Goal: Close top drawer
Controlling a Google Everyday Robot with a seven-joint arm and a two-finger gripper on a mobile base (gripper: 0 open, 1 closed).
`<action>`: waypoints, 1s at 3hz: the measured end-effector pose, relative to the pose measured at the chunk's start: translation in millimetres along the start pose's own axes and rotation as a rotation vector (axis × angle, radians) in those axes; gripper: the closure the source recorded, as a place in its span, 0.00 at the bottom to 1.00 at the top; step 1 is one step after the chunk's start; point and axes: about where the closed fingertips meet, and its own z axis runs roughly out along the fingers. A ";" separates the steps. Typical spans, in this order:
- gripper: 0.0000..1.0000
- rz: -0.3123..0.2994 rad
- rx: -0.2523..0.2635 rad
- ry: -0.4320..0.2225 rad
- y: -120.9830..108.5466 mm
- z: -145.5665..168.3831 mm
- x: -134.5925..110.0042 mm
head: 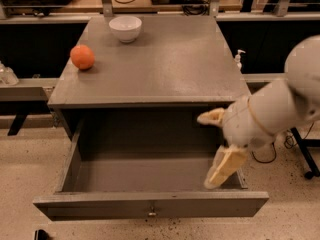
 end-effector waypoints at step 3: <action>0.89 0.094 -0.066 -0.030 88.6 85.9 53.8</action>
Offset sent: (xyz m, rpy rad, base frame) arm -0.0764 -0.0075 -0.1223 0.1213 0.1431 -0.0456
